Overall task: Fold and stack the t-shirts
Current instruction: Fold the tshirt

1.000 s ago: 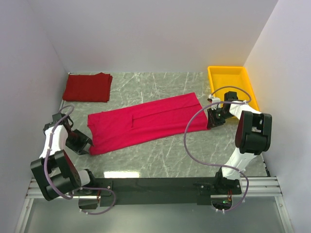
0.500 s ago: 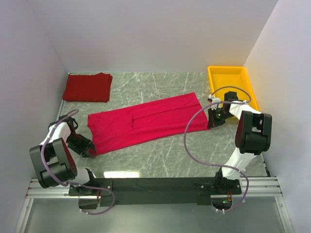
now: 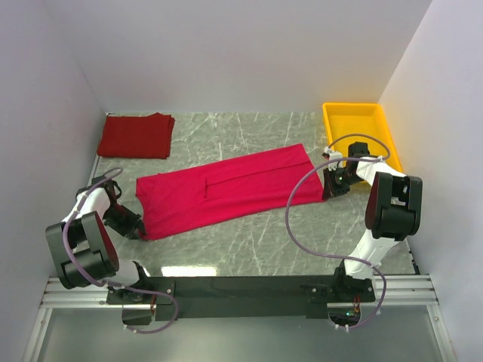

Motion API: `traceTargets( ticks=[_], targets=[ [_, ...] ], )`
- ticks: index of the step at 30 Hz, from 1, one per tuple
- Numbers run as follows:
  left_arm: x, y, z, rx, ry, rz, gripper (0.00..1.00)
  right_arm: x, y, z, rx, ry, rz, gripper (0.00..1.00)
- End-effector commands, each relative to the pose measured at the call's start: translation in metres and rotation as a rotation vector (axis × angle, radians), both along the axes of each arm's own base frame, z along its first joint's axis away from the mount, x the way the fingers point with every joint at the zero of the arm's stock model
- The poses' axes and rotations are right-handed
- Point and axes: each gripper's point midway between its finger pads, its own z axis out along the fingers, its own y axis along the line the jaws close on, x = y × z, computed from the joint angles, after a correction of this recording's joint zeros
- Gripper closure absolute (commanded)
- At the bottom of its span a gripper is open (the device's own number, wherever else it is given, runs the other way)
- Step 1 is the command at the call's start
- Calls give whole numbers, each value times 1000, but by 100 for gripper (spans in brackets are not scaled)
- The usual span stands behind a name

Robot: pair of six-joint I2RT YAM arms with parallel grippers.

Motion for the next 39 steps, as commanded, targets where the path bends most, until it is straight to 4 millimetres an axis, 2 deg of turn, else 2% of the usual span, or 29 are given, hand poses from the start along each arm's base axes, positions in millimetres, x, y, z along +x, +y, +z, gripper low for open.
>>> traceTargets(
  ticks=[1, 2, 6, 10, 19, 23, 27, 28, 29, 31, 32, 35, 39],
  targets=[
    [15, 7, 5, 30, -45, 7, 75, 6, 1, 9, 13, -30, -4, 93],
    [15, 7, 3, 27, -40, 7, 78, 6, 1, 9, 12, -33, -4, 93],
    [17, 7, 1, 22, -40, 8, 99, 4, 0, 10, 7, -32, -4, 97],
    [17, 11, 7, 46, -48, 8, 99, 4, -7, 12, -28, -36, -4, 100],
    [9, 27, 12, 85, -25, 62, 99, 21, -27, 22, -94, -76, -46, 100],
    [7, 31, 14, 91, -29, 80, 99, 23, -24, 26, -84, -93, -46, 100],
    [5, 21, 10, 32, -35, 60, 99, 20, -18, 28, -55, -86, -22, 100],
    [6, 15, 9, -4, -47, 45, 97, 21, -13, 32, -33, -101, 11, 96],
    [6, 12, 8, -23, -49, 37, 90, 16, -10, 34, -19, -93, 26, 78],
    [9, 8, 12, -40, -81, 24, 84, 17, -7, 47, -16, -144, 50, 67],
    [11, 9, 15, -36, -94, 24, 74, 18, -2, 52, -11, -160, 67, 64],
    [20, 11, 33, -13, -165, 19, 61, 27, 8, 65, -1, -202, 95, 62],
    [34, 15, 55, 9, -249, 3, 56, 42, 24, 69, 0, -214, 152, 62]
  ],
)
